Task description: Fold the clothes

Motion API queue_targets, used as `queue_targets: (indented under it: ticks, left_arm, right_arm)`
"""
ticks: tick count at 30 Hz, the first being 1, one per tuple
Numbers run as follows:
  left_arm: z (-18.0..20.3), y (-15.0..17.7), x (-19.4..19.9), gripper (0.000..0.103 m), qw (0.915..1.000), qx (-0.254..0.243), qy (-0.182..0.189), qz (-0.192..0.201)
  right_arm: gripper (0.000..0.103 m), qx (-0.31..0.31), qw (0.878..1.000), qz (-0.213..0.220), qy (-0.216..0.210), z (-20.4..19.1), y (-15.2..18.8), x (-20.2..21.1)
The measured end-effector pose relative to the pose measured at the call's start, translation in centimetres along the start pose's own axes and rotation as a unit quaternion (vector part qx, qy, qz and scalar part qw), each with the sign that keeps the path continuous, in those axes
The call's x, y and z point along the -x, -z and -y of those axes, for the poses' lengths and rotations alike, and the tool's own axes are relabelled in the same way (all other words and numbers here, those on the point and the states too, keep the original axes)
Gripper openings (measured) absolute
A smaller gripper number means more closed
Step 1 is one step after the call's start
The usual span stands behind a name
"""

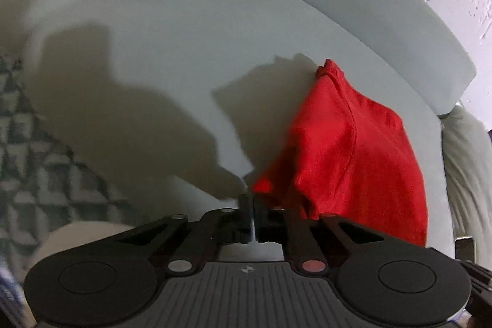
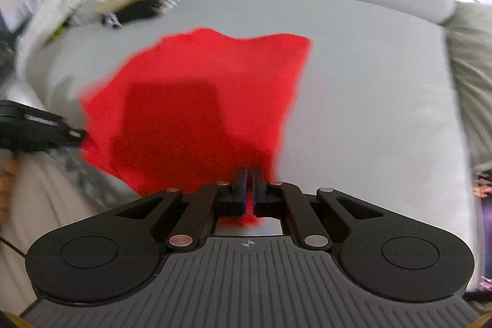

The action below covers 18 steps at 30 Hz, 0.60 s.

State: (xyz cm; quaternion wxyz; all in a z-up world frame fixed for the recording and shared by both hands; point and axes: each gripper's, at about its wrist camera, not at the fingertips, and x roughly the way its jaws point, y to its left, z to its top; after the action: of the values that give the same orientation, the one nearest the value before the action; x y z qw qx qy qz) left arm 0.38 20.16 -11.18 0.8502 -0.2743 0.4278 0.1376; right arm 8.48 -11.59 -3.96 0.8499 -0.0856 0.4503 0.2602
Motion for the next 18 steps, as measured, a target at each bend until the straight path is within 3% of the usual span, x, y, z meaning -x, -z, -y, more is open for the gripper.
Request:
queue_targets:
  ticks: [2,5,10,13,14,15,16,18]
  left_arm:
    - [0.9,-0.3,1.6,0.009,0.9993,-0.019,0.019,0.027]
    - [3.8,-0.8,3.1,0.011,0.9931,-0.077,0.046,0.076]
    - [10.6,-1.1,0.8,0.018,0.9656,-0.222,0.086,0.104]
    - [12.2,-1.5,-2.7,0.024,0.9499,-0.281,0.066,0.121]
    - [12.3,-1.9,-4.1,0.024,0.9501,-0.286,0.040,0.118]
    - [11.8,-2.5,-5.1,0.023,0.9572,-0.273,0.022,0.095]
    - [11.1,-3.1,-6.0,0.028,0.9651,-0.253,0.008,0.067]
    - [10.1,-4.4,-6.5,0.028,0.9750,-0.222,-0.007,0.016]
  right_arm:
    - [0.018,-0.011,1.000,0.003,0.016,0.9,-0.4,0.8]
    - [0.018,-0.059,0.997,0.042,0.003,3.0,-1.6,2.3]
    - [0.019,-0.101,0.988,0.076,-0.084,4.0,-3.8,0.8]
    - [0.018,-0.082,0.986,0.069,-0.126,2.9,-5.1,-2.8]
    - [0.018,-0.061,0.990,0.065,-0.113,2.6,-5.5,-4.1]
    - [0.013,-0.036,0.994,0.059,-0.089,2.4,-5.7,-5.3]
    - [0.000,-0.012,0.996,0.054,-0.067,2.3,-5.8,-6.5]
    - [0.000,-0.002,0.997,0.047,-0.063,2.8,-6.0,-7.3]
